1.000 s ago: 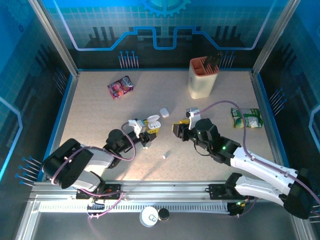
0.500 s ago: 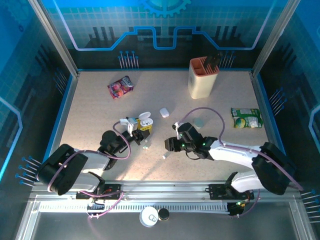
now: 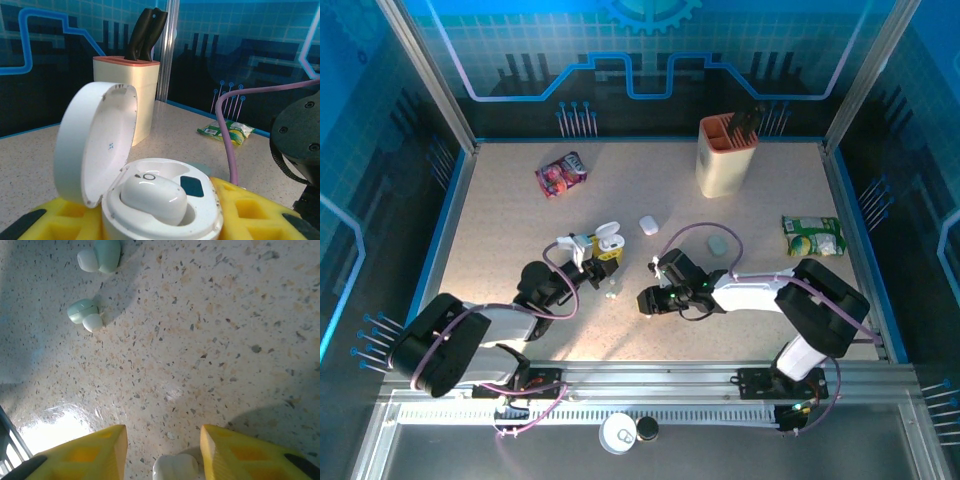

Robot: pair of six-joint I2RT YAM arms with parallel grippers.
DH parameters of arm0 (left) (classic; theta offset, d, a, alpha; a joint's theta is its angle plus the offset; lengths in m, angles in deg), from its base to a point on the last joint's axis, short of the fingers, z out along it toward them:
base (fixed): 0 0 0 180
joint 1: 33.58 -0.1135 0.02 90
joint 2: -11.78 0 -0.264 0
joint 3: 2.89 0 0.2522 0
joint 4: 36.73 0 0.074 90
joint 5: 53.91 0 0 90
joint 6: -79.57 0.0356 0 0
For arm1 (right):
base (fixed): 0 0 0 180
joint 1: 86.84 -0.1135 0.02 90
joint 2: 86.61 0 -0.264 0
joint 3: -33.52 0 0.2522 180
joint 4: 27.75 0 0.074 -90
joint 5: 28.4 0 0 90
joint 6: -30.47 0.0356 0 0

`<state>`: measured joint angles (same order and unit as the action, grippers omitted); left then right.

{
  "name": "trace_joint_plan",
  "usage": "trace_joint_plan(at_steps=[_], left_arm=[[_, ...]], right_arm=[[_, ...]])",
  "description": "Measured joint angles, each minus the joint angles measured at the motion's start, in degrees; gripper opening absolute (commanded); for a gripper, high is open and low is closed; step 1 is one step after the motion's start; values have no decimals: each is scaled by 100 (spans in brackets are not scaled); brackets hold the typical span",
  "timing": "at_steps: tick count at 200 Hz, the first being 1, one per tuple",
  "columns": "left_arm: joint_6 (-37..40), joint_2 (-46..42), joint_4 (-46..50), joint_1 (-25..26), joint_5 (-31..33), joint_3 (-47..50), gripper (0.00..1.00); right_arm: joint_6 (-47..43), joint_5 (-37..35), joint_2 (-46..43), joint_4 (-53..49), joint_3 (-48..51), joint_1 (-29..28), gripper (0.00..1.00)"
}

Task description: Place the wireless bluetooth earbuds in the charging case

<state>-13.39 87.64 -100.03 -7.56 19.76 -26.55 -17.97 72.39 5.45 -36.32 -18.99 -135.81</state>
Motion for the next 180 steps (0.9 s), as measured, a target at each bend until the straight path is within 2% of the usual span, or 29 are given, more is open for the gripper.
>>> trace_joint_plan(at_steps=[80, 119, 180], left_arm=[[7, -22, 114, -4, 4, 0, 34], [7, -22, 136, -4, 4, 0, 34], [4, -22, 136, -4, 4, 0, 34]], right_arm=[[-267, 212, 109, -221, -142, -4, 39], [-326, 361, -321, -603, 98, -17, 38], [-352, 621, -772, -658, 323, -118, 38]])
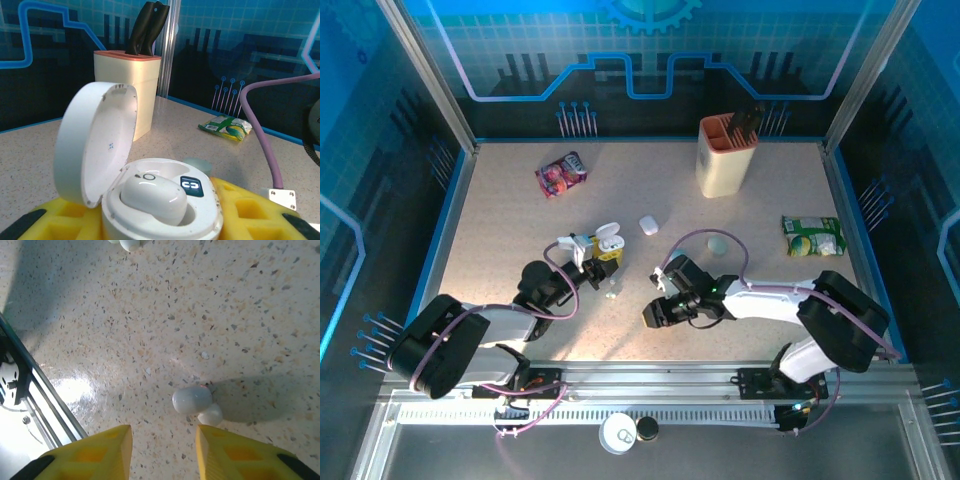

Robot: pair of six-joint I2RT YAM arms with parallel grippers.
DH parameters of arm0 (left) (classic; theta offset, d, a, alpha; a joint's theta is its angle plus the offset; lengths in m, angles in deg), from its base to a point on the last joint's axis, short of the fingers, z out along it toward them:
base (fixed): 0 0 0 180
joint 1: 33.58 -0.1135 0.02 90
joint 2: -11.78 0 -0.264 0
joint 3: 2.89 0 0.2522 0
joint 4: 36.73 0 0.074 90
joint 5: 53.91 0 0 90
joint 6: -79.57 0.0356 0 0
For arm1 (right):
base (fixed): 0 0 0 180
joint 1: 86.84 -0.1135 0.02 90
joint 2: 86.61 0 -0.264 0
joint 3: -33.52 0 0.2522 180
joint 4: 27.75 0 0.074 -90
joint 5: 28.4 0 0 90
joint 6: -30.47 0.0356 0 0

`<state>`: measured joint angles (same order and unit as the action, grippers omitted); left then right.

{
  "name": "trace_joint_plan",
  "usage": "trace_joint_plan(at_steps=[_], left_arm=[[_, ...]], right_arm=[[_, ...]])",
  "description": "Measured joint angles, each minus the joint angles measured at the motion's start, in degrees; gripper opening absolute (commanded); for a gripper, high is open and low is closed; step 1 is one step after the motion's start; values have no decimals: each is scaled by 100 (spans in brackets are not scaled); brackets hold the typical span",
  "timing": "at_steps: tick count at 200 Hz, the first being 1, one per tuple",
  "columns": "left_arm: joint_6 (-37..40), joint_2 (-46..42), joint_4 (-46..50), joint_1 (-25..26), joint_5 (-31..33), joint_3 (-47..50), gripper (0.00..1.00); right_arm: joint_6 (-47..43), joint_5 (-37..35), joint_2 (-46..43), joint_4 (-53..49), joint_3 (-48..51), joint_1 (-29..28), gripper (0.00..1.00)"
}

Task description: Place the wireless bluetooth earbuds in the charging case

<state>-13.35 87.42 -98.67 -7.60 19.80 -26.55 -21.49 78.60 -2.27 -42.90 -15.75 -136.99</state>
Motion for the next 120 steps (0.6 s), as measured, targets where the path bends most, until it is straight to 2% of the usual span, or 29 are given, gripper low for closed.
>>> trace_joint_plan(at_steps=[37, 88, 120], left_arm=[[0, 0, 0, 0, -2, 0, 34], [-2, -50, 105, 0, 0, 0, 34], [0, -160, 221, 0, 0, 0, 34]], right_arm=[[-221, 7, 46, -24, -120, 162, 39], [-706, 350, 911, -28, -946, 284, 40], [-979, 588, 1270, -70, -1023, 348, 40]])
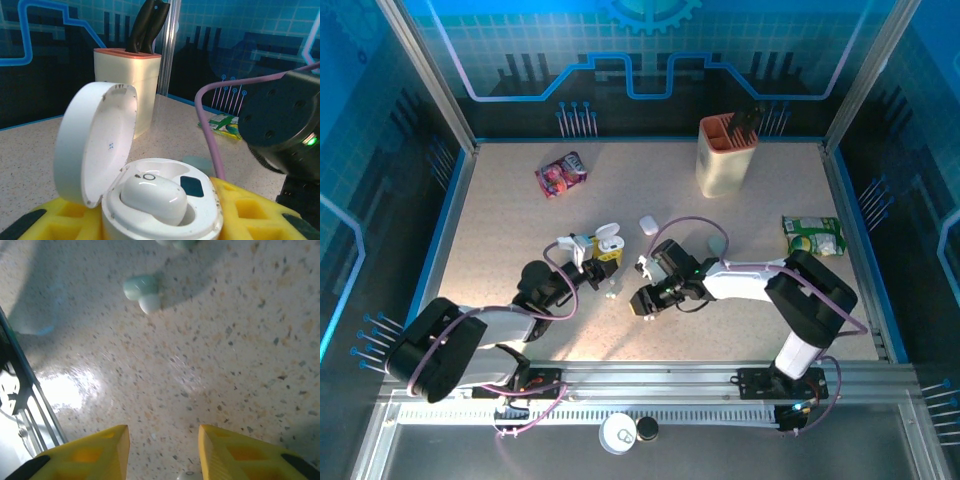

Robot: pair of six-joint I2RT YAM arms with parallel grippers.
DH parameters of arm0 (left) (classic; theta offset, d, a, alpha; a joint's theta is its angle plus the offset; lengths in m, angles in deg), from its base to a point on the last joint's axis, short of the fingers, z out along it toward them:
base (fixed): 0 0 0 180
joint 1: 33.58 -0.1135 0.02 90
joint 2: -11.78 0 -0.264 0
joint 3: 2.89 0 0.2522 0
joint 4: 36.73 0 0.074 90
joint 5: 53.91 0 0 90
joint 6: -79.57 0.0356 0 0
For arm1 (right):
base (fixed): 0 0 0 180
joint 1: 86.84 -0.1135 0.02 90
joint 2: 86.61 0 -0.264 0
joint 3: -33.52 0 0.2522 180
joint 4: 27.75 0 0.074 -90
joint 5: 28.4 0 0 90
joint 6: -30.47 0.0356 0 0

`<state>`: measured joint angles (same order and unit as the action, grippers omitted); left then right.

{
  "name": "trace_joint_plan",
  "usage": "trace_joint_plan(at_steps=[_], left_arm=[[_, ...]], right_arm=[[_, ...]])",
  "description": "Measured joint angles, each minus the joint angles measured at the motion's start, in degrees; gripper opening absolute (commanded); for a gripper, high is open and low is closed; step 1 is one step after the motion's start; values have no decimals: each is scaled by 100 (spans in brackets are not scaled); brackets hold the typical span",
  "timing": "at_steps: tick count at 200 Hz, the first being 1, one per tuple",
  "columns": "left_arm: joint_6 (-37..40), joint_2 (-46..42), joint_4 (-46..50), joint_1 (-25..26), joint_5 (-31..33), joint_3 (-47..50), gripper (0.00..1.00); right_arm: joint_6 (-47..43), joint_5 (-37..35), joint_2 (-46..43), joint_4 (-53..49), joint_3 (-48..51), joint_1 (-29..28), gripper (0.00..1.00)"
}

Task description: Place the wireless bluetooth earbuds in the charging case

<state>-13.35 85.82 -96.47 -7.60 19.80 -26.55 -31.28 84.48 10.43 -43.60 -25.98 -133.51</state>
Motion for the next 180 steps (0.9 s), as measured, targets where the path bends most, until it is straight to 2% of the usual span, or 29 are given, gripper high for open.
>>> trace_joint_plan(at_steps=[102, 180], left_arm=[[-15, -59, 122, 0, -2, 0, 34], [-22, 188, 79, 0, -4, -2, 35]], right_arm=[[-308, 483, -243, 367, 658, 214, 34], [-337, 601, -229, 249, 715, 212, 20]])
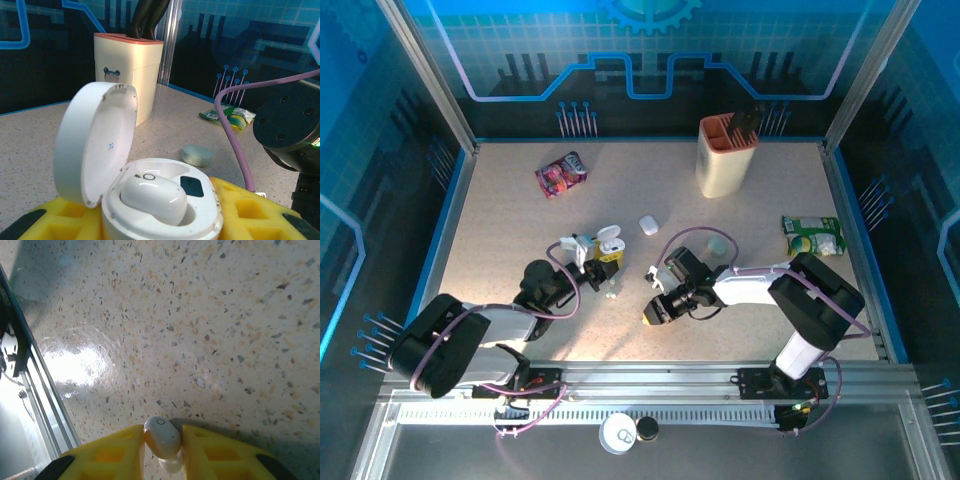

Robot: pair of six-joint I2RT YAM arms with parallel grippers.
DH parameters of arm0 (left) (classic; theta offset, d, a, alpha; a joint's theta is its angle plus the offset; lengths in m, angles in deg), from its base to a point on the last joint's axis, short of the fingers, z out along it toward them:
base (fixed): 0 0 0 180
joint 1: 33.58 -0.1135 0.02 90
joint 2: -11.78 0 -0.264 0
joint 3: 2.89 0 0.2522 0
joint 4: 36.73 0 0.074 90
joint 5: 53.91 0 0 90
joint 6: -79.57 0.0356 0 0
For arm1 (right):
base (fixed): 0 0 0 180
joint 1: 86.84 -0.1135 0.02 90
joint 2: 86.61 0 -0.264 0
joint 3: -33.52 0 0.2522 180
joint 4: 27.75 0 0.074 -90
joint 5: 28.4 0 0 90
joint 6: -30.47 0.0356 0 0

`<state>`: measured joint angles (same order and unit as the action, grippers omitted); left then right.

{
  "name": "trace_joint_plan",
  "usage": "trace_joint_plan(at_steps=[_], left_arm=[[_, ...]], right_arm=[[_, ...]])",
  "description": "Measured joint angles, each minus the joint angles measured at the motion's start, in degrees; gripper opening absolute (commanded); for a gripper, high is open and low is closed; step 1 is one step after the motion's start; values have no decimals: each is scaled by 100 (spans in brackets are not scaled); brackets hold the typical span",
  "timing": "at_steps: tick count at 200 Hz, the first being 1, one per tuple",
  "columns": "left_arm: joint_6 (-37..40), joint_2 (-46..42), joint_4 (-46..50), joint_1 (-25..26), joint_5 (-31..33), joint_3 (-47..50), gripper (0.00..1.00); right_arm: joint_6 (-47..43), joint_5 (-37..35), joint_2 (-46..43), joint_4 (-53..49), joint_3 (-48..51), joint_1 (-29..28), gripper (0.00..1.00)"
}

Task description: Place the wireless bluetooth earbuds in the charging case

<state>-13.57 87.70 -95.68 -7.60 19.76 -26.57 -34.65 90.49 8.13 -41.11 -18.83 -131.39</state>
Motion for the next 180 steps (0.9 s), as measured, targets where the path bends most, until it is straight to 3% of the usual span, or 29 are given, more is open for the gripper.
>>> trace_joint_plan(at_steps=[80, 125, 180], left_arm=[[4, 98, -101, 0, -39, 0, 35], [9, 179, -125, 0, -201, -24, 33], [28, 289, -107, 92, -455, -55, 33]], right_arm=[[17, -179, -7, -74, -94, 0, 14], [103, -1150, -881, -4, 138, 0, 14], [35, -2264, -2256, 789, 337, -48, 13]])
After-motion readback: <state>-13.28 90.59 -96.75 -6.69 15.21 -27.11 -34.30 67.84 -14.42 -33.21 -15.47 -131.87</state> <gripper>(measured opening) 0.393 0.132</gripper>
